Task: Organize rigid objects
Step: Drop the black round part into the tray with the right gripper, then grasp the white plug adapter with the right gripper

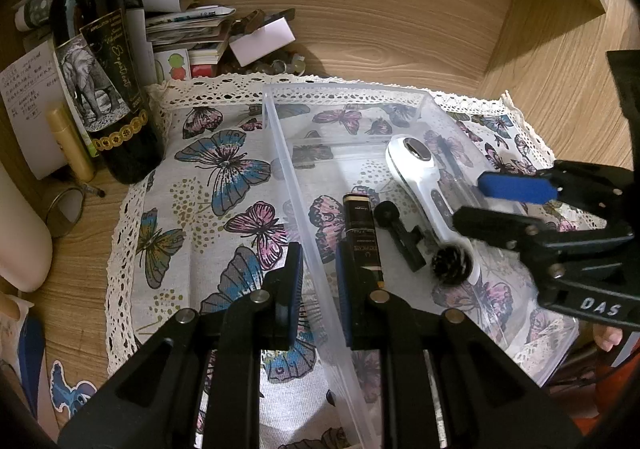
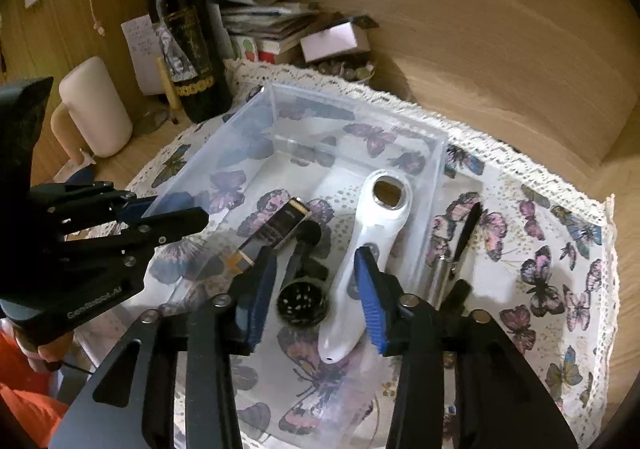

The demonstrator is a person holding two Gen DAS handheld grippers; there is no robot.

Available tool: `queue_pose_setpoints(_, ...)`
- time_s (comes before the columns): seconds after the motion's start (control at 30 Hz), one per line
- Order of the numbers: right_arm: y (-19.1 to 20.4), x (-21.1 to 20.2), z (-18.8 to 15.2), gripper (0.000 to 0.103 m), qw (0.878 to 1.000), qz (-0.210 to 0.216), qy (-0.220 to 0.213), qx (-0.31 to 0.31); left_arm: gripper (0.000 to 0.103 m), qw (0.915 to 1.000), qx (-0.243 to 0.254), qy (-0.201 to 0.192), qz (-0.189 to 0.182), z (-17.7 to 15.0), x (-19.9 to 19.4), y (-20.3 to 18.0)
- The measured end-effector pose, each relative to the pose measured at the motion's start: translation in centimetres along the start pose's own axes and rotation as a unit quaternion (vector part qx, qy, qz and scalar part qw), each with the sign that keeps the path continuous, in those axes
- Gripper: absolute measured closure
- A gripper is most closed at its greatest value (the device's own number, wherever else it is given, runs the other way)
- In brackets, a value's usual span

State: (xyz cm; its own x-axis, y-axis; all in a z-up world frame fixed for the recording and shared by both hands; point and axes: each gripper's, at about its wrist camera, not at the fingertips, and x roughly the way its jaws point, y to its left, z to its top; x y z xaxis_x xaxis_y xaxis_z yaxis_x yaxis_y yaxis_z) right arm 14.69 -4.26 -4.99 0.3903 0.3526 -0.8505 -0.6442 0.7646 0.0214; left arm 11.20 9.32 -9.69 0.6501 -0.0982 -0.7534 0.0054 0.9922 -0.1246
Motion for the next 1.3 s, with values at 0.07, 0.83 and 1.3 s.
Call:
queue_pose_setpoints(0.07,-0.1,-0.5,0.0,0.064,1.0,-0.006,-0.007,0.001,0.087,1.0,0.0,0.0,0.0,0.0,0.0,0.0)
queue_pose_setpoints(0.83,-8.1,-8.0,-7.4,0.056,0.984,-0.107,-0.023,0.139,0.087,1.0,0.0,0.0,0.0,0.0,0.0,-0.1)
queue_pose_setpoints(1.3,-7.3,-4.1,-12.5,0.059,0.979,-0.054,0.036,0.195,0.087,1.0,0.001,0.0,0.001,0.1,-0.1,-0.2)
